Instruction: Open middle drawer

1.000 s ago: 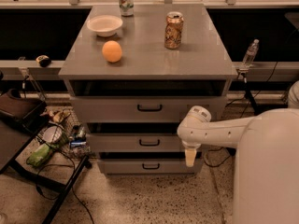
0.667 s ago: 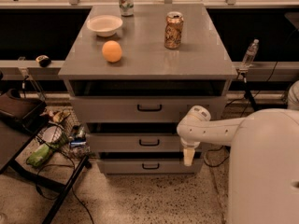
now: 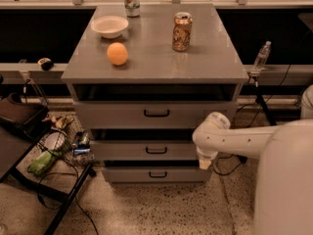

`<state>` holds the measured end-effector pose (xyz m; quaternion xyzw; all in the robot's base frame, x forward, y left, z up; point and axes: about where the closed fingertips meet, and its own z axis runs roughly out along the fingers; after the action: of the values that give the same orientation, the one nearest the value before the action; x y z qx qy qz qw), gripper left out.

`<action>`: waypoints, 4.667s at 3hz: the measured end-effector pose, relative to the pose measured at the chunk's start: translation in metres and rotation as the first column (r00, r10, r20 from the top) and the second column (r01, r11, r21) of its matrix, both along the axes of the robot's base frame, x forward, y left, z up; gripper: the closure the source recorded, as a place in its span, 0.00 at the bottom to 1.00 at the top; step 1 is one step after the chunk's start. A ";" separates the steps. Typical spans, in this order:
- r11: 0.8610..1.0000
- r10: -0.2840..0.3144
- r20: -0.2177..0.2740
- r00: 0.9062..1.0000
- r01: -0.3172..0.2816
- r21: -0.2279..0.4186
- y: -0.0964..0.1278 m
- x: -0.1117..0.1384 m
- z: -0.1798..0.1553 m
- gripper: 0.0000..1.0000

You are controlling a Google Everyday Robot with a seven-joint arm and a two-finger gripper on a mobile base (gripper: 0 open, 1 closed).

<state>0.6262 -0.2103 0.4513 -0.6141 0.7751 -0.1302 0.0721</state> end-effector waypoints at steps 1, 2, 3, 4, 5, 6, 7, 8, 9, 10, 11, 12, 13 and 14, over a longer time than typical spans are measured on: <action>0.997 -0.067 -0.072 0.995 0.064 -0.042 -0.024 -0.060 0.020 0.63; 0.997 -0.063 -0.080 0.995 0.059 -0.049 -0.026 -0.065 0.019 0.59; 0.997 -0.063 -0.079 0.995 0.059 -0.048 -0.025 -0.065 0.019 0.36; 1.000 0.008 -0.021 1.000 -0.008 0.011 -0.003 -0.042 0.015 0.12; 0.990 0.097 0.039 0.995 -0.100 0.101 0.033 -0.011 0.009 0.00; 0.969 0.170 0.052 0.984 -0.177 0.172 0.068 0.006 -0.003 0.00; 0.961 0.214 0.031 0.976 -0.217 0.172 0.086 0.014 -0.015 0.00; 0.972 0.207 -0.036 0.978 -0.201 0.120 0.078 0.000 -0.041 0.27; 0.977 0.194 -0.042 0.980 -0.190 0.097 0.071 -0.004 -0.036 0.50; 0.977 0.194 -0.042 0.980 -0.190 0.097 0.071 -0.003 -0.029 0.74; 0.977 0.194 -0.042 0.980 -0.189 0.097 0.071 -0.003 -0.017 1.00; 0.977 0.194 -0.042 0.980 -0.189 0.097 0.071 -0.003 -0.014 1.00; 0.977 0.194 -0.042 0.980 -0.189 0.097 0.071 -0.003 -0.014 0.81; 0.977 0.194 -0.042 0.980 -0.189 0.097 0.071 -0.003 -0.014 0.57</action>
Offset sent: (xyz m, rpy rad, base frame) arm -0.0538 -0.0214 0.0180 -0.0343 0.0650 -0.0593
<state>0.6229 -0.1389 0.4373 -0.6852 0.7190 -0.0707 0.0927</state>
